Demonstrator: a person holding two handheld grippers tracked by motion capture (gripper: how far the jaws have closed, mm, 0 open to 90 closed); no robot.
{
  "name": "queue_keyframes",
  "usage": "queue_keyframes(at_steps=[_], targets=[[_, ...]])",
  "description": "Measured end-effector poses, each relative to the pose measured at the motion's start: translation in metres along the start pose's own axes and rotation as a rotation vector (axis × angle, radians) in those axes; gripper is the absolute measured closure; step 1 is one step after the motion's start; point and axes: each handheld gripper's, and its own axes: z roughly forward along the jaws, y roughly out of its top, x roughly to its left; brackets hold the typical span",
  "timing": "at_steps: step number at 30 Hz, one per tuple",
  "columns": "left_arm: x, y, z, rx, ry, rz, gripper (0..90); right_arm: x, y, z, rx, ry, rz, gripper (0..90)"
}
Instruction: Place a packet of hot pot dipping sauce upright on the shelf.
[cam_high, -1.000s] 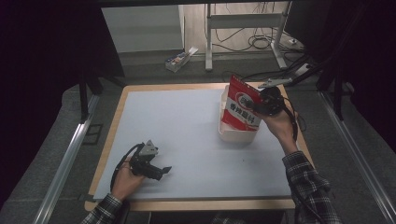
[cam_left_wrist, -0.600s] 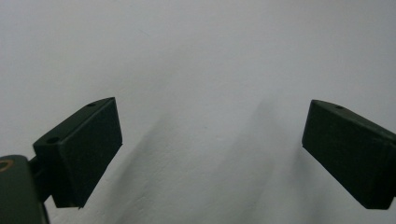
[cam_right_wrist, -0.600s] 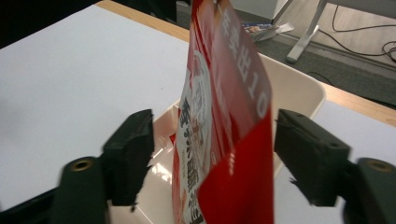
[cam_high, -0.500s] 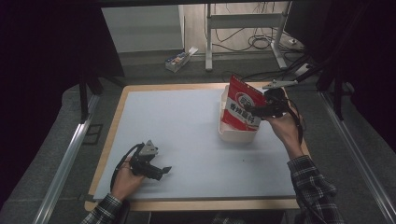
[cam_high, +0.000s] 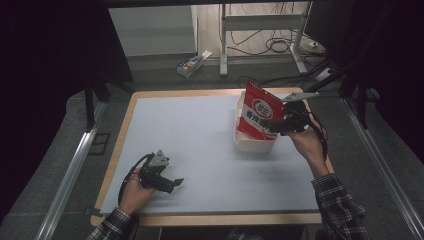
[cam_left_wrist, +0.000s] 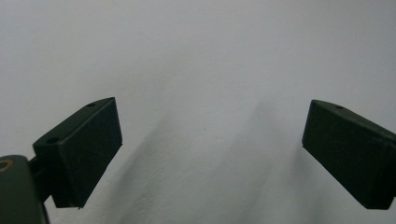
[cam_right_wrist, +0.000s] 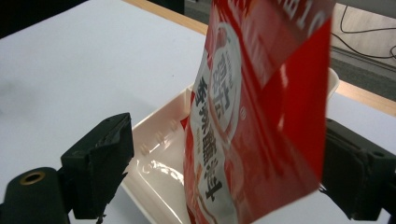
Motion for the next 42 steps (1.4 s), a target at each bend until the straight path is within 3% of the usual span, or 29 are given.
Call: queue_keyframes(at_steps=[19,35,42], targets=[[-0.001,0.002,-0.001,-0.005,-0.010,-0.026,4.5,0.008,-0.015,-0.015,0.003,0.008,-0.016,9.4],[-0.004,0.003,-0.002,0.008,0.005,-0.006,5.3,0.021,-0.033,-0.028,0.010,0.030,-0.031,8.0],[-0.006,0.003,-0.003,0.007,0.005,-0.008,5.2,0.027,-0.042,-0.032,0.005,0.035,-0.015,4.8]])
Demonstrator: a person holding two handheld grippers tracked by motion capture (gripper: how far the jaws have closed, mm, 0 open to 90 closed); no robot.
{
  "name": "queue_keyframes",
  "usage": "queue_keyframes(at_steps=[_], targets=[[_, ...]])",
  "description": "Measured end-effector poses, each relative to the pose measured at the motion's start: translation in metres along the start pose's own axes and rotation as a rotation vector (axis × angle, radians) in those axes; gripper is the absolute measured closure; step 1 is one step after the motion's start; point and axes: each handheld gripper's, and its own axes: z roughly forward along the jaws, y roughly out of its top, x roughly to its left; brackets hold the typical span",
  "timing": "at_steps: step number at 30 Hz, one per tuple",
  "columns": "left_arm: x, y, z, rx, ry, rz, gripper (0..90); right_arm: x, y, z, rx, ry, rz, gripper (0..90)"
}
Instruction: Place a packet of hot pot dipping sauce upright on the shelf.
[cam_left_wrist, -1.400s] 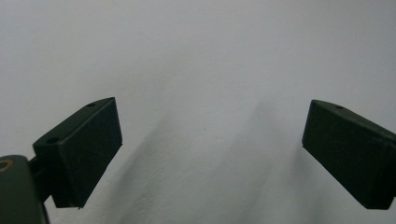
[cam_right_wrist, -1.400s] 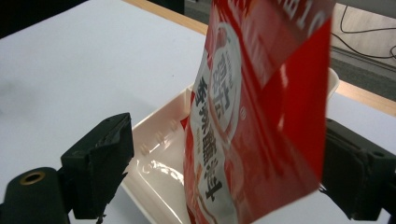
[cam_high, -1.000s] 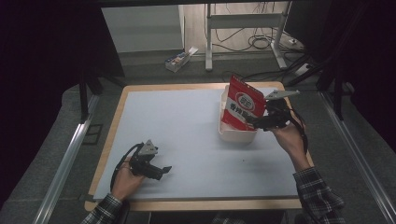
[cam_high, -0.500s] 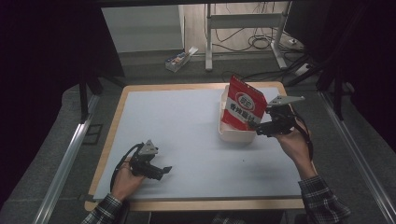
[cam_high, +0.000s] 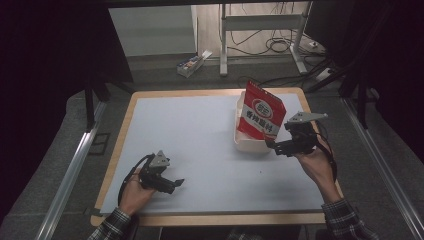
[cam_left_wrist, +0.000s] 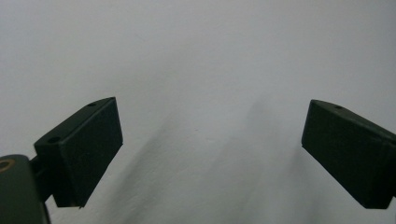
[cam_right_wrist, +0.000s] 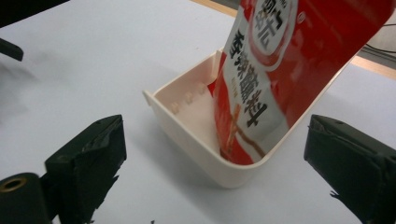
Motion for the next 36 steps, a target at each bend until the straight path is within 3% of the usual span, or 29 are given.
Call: queue_keyframes(at_steps=[11,21,36], targets=[[-0.004,0.002,0.001,0.011,0.002,0.015,5.2,0.017,-0.019,0.001,0.027,0.027,-0.015,0.7],[-0.010,-0.003,-0.004,0.013,0.006,0.024,5.4,0.029,-0.035,-0.001,0.010,0.031,-0.034,0.8],[-0.011,-0.007,-0.007,0.021,0.019,0.037,5.6,0.039,-0.057,-0.002,0.030,0.056,-0.046,0.4]])
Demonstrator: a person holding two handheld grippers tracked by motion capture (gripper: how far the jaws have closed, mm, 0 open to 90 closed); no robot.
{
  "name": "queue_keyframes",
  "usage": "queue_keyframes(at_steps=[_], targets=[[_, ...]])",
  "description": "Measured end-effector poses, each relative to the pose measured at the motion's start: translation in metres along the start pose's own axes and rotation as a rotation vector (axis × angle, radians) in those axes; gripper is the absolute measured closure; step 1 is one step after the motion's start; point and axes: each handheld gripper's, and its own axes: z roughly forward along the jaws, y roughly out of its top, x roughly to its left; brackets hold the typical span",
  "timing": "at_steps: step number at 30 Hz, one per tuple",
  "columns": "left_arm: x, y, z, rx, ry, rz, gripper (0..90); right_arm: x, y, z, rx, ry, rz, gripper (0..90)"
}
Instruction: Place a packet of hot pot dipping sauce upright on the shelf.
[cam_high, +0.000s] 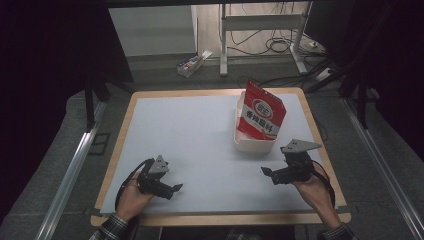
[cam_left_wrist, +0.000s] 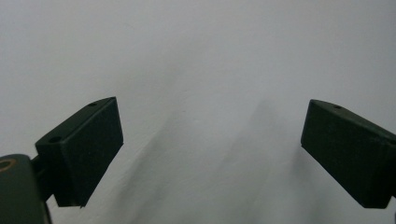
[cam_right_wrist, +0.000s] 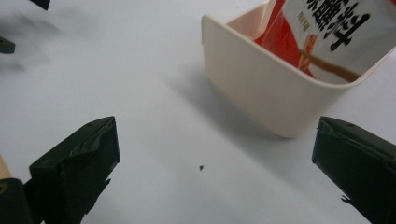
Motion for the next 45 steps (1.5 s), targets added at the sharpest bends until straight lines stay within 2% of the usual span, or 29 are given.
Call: queue_keyframes(at_steps=[11,23,31,45], targets=[[-0.001,0.000,0.001,0.005,0.007,0.011,5.7,0.009,-0.013,-0.008,0.017,-0.011,-0.028,0.4],[-0.001,0.000,0.001,0.006,0.008,0.015,5.7,0.011,-0.029,-0.010,0.031,-0.020,-0.036,0.4],[-0.001,0.000,0.001,0.005,0.008,0.017,5.7,0.010,-0.043,-0.007,0.060,-0.030,-0.032,0.3],[-0.001,0.000,0.002,0.008,0.007,0.025,5.6,0.010,-0.061,0.001,0.109,-0.012,-0.032,0.3]])
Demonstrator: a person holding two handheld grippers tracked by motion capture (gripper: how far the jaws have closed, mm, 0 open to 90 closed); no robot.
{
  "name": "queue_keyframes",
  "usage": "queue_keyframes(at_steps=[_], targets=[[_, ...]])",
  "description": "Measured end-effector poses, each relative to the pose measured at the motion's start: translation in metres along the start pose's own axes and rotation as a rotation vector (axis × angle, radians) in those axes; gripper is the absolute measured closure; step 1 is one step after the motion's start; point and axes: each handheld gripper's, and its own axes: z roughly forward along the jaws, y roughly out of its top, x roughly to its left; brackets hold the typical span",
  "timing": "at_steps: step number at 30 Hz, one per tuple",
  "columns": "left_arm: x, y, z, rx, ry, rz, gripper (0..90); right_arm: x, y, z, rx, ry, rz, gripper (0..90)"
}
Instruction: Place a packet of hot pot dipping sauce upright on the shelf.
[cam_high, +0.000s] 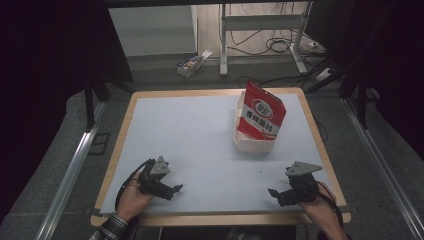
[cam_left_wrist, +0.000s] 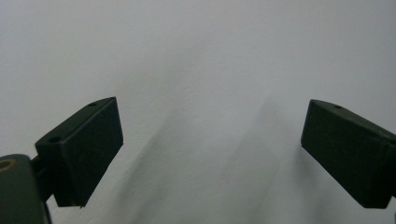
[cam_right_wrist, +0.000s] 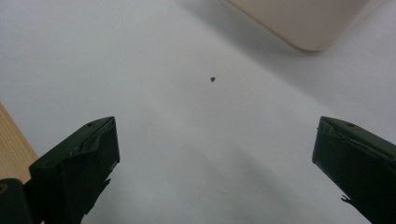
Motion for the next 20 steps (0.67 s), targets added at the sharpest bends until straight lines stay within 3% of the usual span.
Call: queue_keyframes(at_steps=[20], targets=[[0.000,0.000,0.000,-0.001,0.000,0.003,5.6,-0.002,-0.008,0.013,0.072,0.016,0.008,0.5]])
